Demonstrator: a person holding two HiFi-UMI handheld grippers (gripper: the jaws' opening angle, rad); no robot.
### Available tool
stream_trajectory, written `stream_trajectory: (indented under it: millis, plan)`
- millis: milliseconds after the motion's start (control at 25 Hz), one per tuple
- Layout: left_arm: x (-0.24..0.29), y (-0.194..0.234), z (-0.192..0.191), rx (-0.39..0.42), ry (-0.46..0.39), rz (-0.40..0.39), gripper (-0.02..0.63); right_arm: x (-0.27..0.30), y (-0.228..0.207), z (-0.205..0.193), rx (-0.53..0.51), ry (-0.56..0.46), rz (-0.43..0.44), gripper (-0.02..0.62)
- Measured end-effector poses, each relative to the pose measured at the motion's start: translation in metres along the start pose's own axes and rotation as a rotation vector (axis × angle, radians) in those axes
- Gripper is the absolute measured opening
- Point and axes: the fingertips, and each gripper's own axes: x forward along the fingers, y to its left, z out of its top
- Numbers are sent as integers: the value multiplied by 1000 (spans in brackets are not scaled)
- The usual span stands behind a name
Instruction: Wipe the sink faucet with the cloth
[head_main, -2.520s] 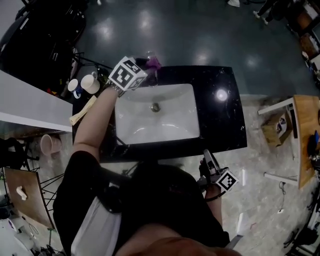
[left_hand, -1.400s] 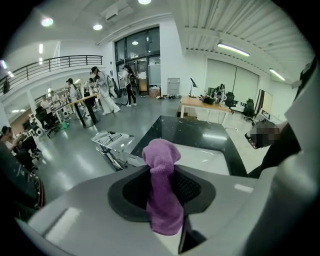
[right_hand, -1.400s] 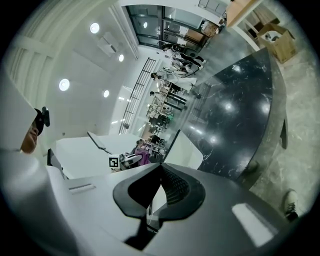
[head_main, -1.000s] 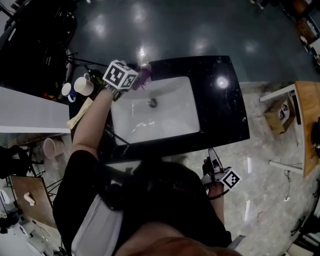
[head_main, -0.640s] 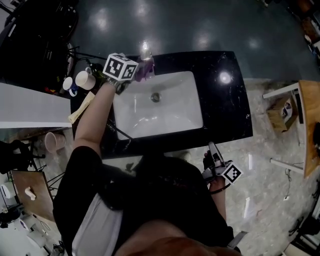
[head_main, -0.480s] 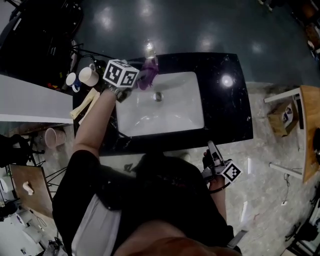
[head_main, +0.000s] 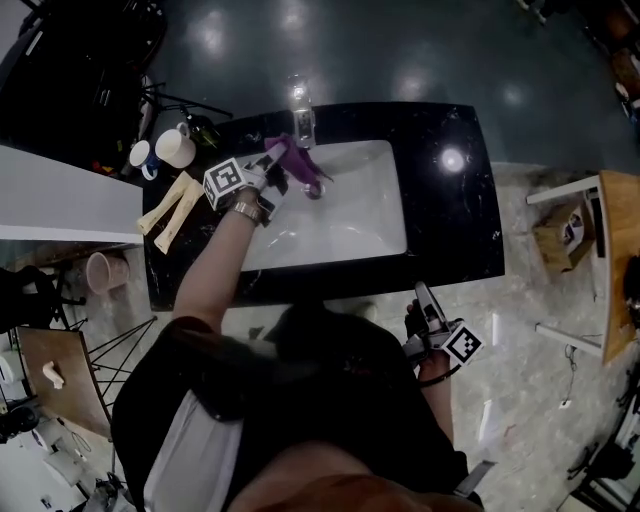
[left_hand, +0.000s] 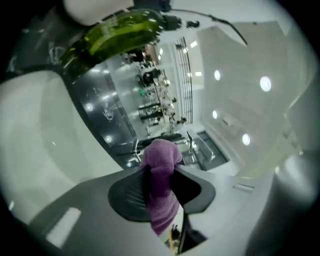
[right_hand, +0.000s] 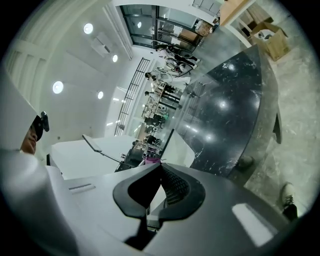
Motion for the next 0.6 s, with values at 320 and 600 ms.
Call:
stream_trajectory:
  millis: [320,600]
  plan:
    - [60,13,43,-269,-324,-138,109,-13,-14,3,38,-69,-58,12]
    - [57,-9,39,-439,-381,-352,107,-2,-15,2,41,-59,-55,12]
